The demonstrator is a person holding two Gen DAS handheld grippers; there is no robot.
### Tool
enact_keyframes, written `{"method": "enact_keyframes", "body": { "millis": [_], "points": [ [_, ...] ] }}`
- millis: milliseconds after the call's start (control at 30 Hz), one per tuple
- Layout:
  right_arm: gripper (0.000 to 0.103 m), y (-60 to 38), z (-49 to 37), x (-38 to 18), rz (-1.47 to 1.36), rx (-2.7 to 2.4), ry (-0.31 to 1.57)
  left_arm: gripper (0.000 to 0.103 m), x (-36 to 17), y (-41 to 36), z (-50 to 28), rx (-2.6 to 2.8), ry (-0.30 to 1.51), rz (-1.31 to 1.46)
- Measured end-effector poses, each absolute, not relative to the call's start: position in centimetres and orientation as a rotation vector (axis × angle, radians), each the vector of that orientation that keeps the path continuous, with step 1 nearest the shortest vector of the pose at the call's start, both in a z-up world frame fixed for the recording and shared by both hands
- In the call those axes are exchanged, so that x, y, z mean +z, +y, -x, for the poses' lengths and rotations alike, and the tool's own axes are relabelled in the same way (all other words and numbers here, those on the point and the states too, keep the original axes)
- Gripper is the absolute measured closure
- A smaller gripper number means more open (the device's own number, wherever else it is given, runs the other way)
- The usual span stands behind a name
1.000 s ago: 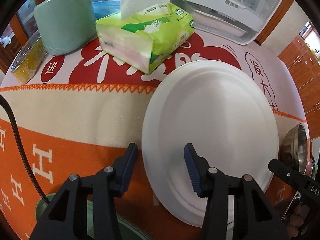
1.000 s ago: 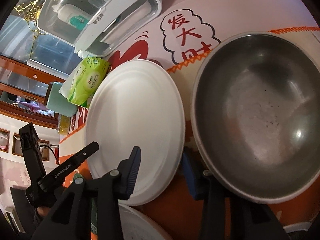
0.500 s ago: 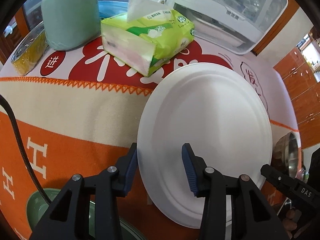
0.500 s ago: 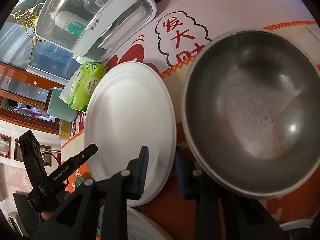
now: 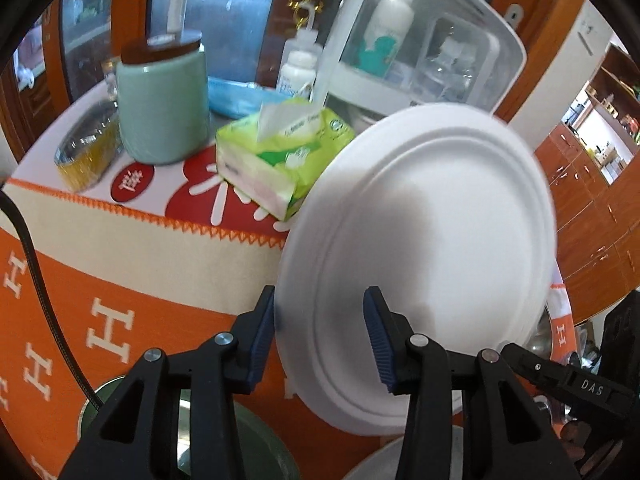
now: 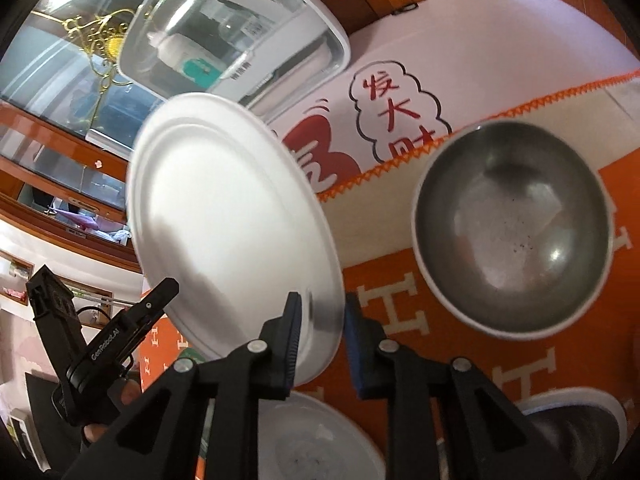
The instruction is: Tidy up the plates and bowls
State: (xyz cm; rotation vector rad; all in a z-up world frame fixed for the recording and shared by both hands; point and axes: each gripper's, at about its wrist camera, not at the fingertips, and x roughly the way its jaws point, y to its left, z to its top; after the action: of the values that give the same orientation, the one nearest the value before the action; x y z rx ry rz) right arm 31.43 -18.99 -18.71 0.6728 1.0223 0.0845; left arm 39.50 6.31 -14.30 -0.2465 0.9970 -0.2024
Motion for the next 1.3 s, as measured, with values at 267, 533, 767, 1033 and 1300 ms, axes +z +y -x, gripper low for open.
{"method": "enact_keyframes", "body": {
  "millis": [267, 533, 767, 1033, 1300],
  "points": [
    [0.085, -19.1, -28.9, -16.1, -0.696, 0.109, 0.972, 0.061, -12.1, 6.5, -36.8, -0.201, 0.97, 0.246],
    [0.086, -18.3, -25.3, -13.7, -0.648, 0.104, 0.938, 0.061, -9.9, 7.4, -31.5, -0.207, 0.949, 0.233],
    [0.086, -18.2, -20.6, -11.4, -0.634, 0.135, 0.891, 0.061, -7.4, 8.1, -26.6, -0.217, 0.929, 0.227],
    [0.086, -18.8, -14.6, -8.9, -0.601, 0.164, 0.823, 0.061, -4.5, 6.9, -20.4, -0.242, 0.883, 0.217],
    [0.084, -19.3, -8.3, -8.5, -0.524, 0.147, 0.826, 0.061, -3.4, 5.2, -14.8, -0.271, 0.874, 0.21]
  ]
}}
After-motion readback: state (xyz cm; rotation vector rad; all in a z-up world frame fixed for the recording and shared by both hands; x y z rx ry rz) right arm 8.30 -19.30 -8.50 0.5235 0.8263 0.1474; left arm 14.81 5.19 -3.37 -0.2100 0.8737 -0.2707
